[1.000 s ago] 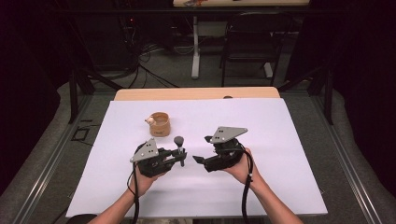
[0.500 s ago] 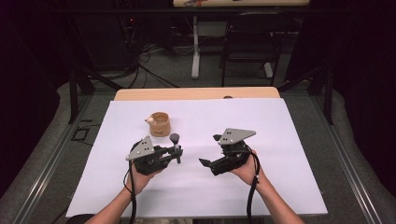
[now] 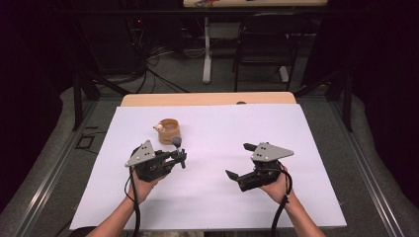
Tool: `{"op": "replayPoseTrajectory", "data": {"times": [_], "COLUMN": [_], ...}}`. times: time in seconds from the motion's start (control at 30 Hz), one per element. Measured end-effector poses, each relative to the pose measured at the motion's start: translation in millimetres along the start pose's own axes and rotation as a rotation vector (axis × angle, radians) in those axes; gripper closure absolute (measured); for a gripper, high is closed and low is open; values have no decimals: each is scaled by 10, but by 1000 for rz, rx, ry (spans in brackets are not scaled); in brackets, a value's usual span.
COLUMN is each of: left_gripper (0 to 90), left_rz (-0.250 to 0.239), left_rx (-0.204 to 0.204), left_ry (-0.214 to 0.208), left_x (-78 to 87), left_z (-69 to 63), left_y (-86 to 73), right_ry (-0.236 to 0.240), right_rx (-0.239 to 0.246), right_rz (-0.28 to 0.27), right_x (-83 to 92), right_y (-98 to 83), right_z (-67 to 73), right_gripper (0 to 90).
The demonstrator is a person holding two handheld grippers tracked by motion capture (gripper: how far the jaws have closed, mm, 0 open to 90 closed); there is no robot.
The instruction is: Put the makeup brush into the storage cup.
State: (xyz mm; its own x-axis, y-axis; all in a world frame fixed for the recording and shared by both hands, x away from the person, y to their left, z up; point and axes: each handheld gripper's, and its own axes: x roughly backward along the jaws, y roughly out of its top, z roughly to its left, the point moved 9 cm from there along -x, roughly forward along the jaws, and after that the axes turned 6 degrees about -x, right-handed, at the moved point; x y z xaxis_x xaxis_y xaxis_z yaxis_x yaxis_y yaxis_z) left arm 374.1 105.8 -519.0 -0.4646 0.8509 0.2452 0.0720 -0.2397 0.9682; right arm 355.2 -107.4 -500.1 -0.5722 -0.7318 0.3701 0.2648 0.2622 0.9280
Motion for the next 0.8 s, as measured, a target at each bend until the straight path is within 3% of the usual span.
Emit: {"op": "replayPoseTrajectory", "data": {"times": [0.23,0.63,0.8], "left_gripper": [782,782,782], "left_rz": [2,7,15], "left_rx": [3,-5,-7], "left_ry": [-2,2,6], "left_x": [5,13,20], "left_z": [10,52,90], "left_y": [-2,5,6], "right_ry": [-14,-83,-104], "right_rx": [-22,-69,-89], "right_rz": [-23,-45,-19], "right_x": [139,400,505], "right_y": [-122,-412,-560], "right_z": [-60,-186,-212], "right_gripper": [0,0,0]}}
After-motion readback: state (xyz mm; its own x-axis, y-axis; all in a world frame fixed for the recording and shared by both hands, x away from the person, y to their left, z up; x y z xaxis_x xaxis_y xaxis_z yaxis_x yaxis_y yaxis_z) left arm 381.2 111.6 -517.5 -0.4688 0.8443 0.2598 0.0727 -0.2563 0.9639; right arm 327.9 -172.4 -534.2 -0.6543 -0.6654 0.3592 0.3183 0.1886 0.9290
